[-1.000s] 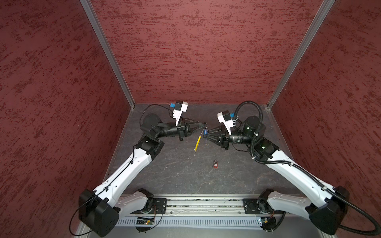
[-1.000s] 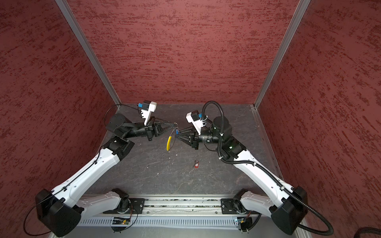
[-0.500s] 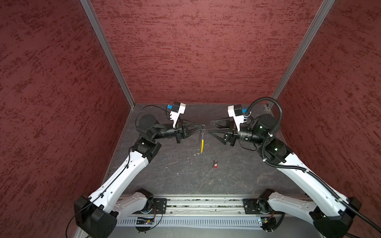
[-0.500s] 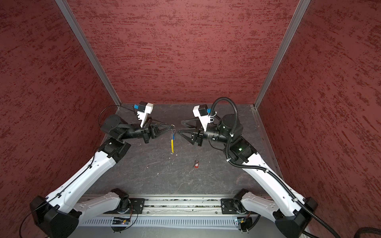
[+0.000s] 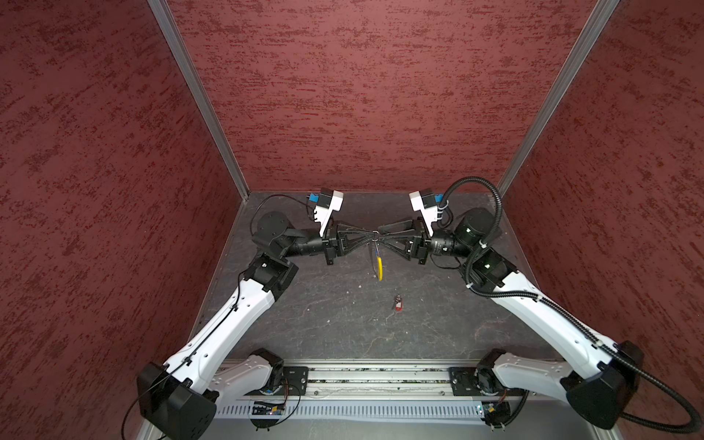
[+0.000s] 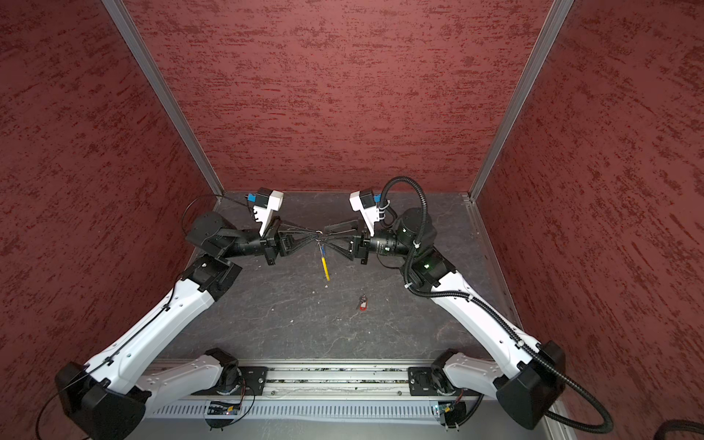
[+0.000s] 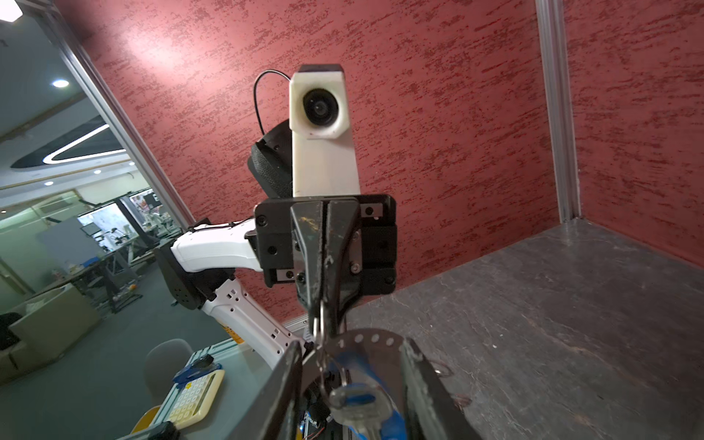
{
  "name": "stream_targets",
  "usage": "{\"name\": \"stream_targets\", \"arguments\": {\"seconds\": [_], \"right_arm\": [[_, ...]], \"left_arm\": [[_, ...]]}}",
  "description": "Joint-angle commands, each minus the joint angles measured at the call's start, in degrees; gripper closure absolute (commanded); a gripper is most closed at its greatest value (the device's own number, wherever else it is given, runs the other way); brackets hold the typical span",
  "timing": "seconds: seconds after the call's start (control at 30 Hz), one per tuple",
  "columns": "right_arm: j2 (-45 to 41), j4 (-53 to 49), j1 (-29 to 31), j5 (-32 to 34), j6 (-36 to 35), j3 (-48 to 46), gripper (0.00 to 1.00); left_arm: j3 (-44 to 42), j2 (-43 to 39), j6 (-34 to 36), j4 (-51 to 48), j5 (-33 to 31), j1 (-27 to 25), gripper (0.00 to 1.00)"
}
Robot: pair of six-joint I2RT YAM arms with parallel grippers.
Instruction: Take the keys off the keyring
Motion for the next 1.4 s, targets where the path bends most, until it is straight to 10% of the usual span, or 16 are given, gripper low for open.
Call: {"name": "stream_targets", "arguments": {"seconds": [0.0,0.67,0.8,0.9,1.37], "right_arm": [[0.1,3.8,-0.2,-3.0,1.6,-0.1,0.63],[0.5,-4.4,-0.2,-2.4,-2.9,2.5,1.00],[-0.9,-20.6,-0.2,-0.1,-12.2,7.1,1.00],[-0.9,-35.3,-0.3,2.8,-21.8,12.0,1.00],[1.3,-56.1,-0.2,7.0,-40.9,22.8,1.00]], "left_arm": [[0.6,-0.4,0.7,0.7,-0.7,0.2,1.00],[1.7,0.6,-0.2,-0.9,-0.6,-0.1,1.00],[2.9,-0.2,1.3,-6.7,-0.1,0.7,0.56],[5.3,-0.3,4.5,-13.9,1.2,1.2,0.43],[22.1,6.4,26.1,-48.7,0.5,-4.0,0.54]]}}
